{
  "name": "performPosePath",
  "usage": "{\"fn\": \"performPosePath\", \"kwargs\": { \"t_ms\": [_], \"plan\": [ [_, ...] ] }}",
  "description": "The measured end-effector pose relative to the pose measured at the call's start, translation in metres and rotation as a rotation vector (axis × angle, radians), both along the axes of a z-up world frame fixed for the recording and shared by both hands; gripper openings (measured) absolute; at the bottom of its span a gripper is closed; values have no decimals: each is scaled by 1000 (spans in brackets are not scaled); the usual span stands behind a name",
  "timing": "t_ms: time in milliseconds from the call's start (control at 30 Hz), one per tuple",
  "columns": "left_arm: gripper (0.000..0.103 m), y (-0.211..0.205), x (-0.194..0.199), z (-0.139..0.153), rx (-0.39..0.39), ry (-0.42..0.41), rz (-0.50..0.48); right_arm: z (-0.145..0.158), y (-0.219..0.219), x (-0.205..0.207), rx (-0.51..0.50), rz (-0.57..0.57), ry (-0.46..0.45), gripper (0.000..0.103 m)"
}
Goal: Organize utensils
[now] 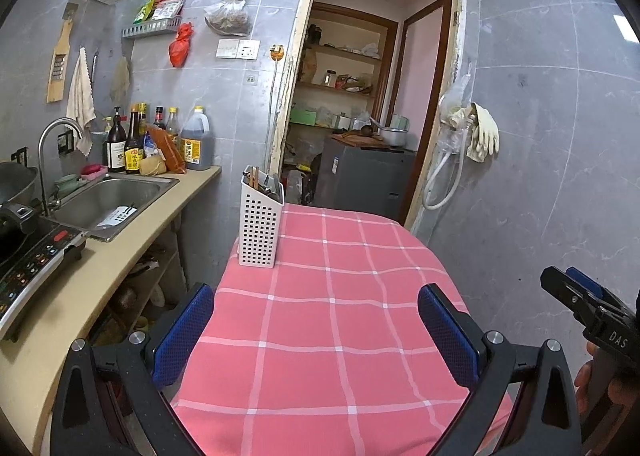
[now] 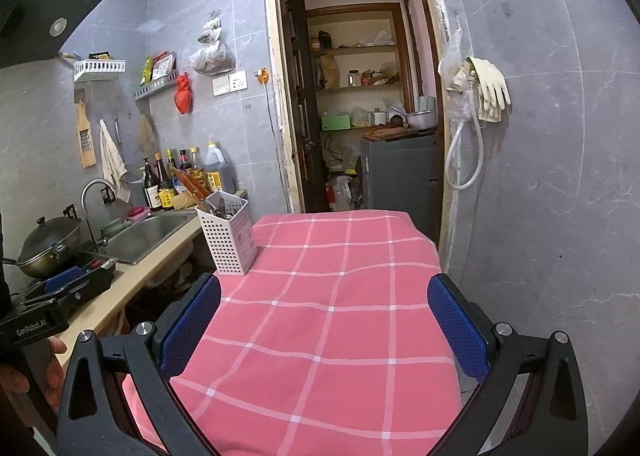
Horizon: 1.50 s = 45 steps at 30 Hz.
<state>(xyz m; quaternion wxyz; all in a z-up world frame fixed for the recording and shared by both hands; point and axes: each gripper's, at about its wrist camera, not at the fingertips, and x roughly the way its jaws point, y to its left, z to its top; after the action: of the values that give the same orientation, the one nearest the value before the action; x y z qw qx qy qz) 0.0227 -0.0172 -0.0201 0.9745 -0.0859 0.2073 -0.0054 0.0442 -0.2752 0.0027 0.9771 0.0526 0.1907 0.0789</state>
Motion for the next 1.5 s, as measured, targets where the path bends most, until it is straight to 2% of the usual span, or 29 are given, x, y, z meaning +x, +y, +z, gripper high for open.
{"fn": "performPosePath", "kwargs": {
  "t_ms": [1500],
  "plan": [
    [103, -7, 3, 0, 2, 1, 3, -6, 6, 2, 1, 3, 16, 102]
  ]
}}
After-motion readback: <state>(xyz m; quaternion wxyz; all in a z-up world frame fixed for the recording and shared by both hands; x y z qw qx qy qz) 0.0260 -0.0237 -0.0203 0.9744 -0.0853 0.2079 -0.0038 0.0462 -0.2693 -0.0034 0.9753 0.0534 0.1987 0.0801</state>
